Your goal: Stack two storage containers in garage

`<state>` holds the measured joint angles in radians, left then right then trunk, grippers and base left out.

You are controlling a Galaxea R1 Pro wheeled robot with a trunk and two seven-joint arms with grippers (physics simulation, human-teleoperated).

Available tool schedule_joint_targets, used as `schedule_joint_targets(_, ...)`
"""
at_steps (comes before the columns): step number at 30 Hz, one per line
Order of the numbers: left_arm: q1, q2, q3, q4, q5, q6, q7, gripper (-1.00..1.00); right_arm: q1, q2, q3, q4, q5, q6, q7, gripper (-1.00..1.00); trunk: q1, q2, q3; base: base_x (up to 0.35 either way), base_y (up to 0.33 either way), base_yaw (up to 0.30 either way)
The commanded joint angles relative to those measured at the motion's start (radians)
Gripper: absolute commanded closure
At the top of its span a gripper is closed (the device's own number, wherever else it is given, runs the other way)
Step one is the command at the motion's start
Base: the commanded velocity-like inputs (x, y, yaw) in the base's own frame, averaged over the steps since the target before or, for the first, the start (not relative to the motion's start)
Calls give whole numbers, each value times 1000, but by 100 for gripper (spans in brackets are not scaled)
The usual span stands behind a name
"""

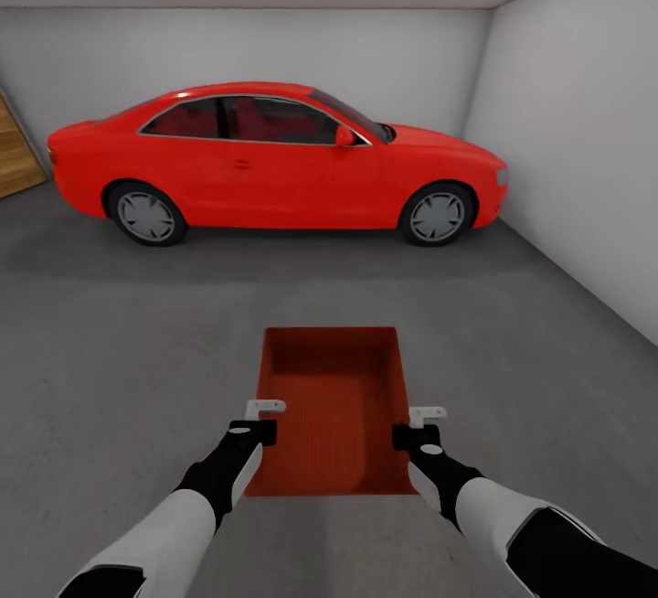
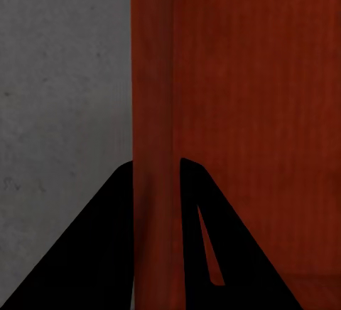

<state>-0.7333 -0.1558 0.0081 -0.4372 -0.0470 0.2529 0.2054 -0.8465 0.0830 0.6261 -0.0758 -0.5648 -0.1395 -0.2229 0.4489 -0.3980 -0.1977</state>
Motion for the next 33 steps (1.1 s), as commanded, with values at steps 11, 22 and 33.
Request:
schedule_joint_targets(11,0,1,-13,51,10,16,8,100,-2,-7,-13,-2,6,-3,-7,100,1,-2,-2,323,0,-55)
schedule_joint_targets(22,0,1,-13,51,10,16,8,100,-2,-7,-14,-2,6,-3,-7,100,1,-2,-2,323,0,-253)
schedule_joint_targets(33,0,1,-13,51,10,16,8,100,-2,-8,-14,-2,6,-3,-7,100,1,-2,-2,323,0,-258)
